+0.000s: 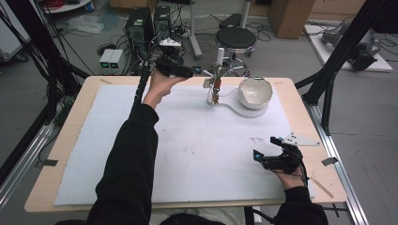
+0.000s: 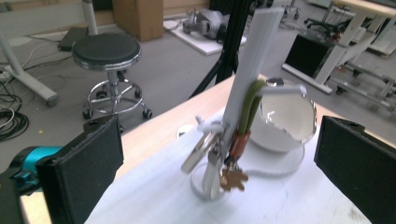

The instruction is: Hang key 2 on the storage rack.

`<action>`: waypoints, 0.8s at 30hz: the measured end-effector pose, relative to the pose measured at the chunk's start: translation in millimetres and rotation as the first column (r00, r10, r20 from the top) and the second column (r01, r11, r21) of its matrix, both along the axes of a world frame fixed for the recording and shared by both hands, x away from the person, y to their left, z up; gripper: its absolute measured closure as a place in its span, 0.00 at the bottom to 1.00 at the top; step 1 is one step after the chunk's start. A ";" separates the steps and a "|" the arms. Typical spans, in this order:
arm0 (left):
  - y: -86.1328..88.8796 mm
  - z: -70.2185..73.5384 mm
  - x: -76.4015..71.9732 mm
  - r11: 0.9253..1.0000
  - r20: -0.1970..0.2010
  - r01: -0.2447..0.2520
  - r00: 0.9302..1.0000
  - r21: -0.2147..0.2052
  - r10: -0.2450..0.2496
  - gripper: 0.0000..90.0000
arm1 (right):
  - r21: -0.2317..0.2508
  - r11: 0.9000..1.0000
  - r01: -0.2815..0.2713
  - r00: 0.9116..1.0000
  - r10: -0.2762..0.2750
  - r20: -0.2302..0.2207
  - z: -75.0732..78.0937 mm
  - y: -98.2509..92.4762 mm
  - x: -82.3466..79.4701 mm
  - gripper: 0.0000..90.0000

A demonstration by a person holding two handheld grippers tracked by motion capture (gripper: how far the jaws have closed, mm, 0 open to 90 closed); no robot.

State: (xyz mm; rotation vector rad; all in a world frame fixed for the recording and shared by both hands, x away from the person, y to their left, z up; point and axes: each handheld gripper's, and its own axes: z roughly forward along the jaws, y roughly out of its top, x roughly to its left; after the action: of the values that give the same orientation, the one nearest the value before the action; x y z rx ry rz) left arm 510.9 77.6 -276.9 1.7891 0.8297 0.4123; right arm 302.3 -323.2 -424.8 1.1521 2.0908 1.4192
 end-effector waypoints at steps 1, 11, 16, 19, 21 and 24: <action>2.2 -0.8 -2.2 1.000 0.002 -0.001 1.000 0.006 0.001 0.02 | 0.000 1.000 0.000 1.000 0.000 -0.006 -0.1 0.4 -0.3 0.01; 15.7 -15.8 -25.9 0.999 -0.024 0.021 1.000 0.049 -0.020 0.02 | -0.028 0.999 -0.018 1.000 0.018 -0.001 -0.3 4.9 0.9 0.01; 24.9 -16.7 -37.7 0.998 -0.033 0.026 0.999 0.064 -0.024 0.02 | -0.024 1.000 -0.013 1.000 0.013 -0.003 0.3 4.8 -0.2 0.01; 31.4 -18.6 -45.5 0.995 -0.037 0.024 0.999 0.096 -0.020 0.02 | -0.023 1.000 -0.010 1.000 0.010 -0.003 0.3 4.6 -0.7 0.01; 36.9 -20.0 -51.2 0.995 -0.037 0.015 0.999 0.101 -0.011 0.02 | -0.027 1.000 -0.014 1.000 0.014 -0.002 -0.1 5.1 -0.5 0.01; 45.7 -23.0 -59.2 0.996 -0.038 0.025 0.999 0.088 -0.022 0.02 | -0.032 0.999 -0.015 1.000 0.015 -0.002 -0.2 5.1 0.0 0.01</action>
State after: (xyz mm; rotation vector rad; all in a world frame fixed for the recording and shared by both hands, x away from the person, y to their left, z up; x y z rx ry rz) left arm 451.6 123.3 -299.8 1.8917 0.8268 0.4070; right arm 302.3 -318.0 -425.0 1.1280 2.1193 1.3870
